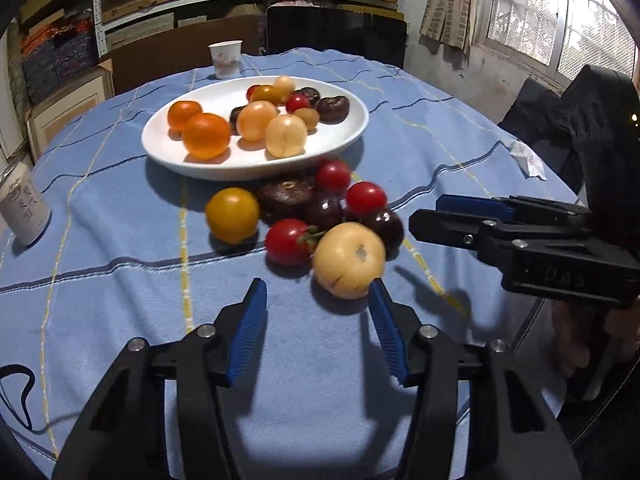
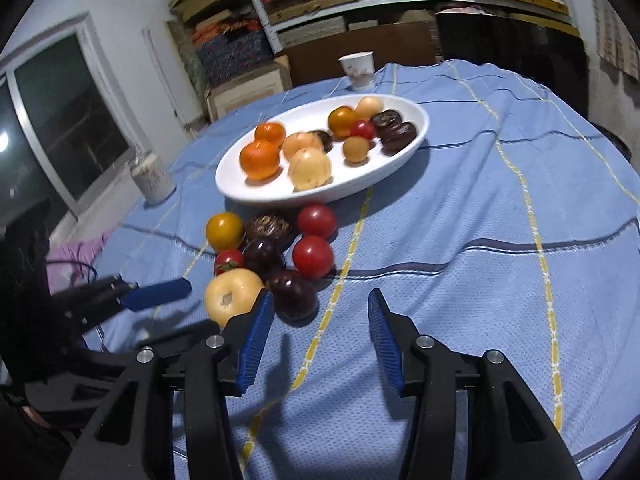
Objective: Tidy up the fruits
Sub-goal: 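Withdraw both open tools from the plate toward the pale apple, then grasp the pale apple with the left tool while the right tool grasps a dark plum, then carry the pale apple and dark plum onto the white plate and open both tools, then withdraw both open tools from the plate toward the remaining fruits, then grasp the yellow-orange fruit with the left tool while the right tool grasps a red tomato, then carry the yellow-orange fruit and tomato onto the white plate and open both tools, then withdraw both open tools from the plate toward the remaining fruits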
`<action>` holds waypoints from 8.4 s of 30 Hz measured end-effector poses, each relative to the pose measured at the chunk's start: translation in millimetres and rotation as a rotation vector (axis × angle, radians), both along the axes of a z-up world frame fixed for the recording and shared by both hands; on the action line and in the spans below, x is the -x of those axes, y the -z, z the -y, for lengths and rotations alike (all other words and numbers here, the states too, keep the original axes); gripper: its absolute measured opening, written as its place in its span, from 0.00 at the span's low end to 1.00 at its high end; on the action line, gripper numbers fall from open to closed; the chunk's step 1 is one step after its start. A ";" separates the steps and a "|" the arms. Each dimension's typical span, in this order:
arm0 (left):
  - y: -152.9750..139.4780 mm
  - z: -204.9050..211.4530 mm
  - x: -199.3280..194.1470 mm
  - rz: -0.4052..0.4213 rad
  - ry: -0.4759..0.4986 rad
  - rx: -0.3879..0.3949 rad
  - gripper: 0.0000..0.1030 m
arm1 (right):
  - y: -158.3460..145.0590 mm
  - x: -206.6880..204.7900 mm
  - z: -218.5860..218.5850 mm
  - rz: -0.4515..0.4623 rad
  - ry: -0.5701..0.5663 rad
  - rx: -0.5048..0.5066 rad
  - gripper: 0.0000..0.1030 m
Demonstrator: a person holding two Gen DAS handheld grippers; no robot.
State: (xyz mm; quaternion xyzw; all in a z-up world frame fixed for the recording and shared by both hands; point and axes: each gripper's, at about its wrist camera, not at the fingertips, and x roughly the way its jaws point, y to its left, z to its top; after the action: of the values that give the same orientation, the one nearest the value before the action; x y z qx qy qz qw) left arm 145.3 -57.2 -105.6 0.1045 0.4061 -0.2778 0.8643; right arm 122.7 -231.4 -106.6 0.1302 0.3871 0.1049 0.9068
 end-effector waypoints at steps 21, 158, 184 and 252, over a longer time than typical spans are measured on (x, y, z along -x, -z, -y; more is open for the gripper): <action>5.5 22.4 -18.6 -0.078 -0.064 0.048 0.63 | 3.8 2.3 13.2 -0.013 0.010 -0.061 0.49; 11.8 -18.8 -79.2 0.009 -0.225 -0.089 0.51 | -1.7 -18.6 31.0 -0.008 0.094 -0.055 0.79; 7.7 -22.7 -79.7 0.026 -0.237 -0.042 0.35 | -2.5 -18.5 28.9 -0.005 0.091 -0.042 0.79; -79.3 -11.6 -196.0 0.097 -0.282 0.140 0.71 | -70.7 -162.2 5.9 0.096 -0.001 0.132 0.47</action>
State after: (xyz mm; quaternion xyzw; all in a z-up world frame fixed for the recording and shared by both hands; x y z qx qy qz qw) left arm 341.3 -45.5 -26.3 -0.0006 0.3542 -0.1760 0.9184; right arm 284.9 -237.3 -35.9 0.0649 0.3494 0.0858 0.9308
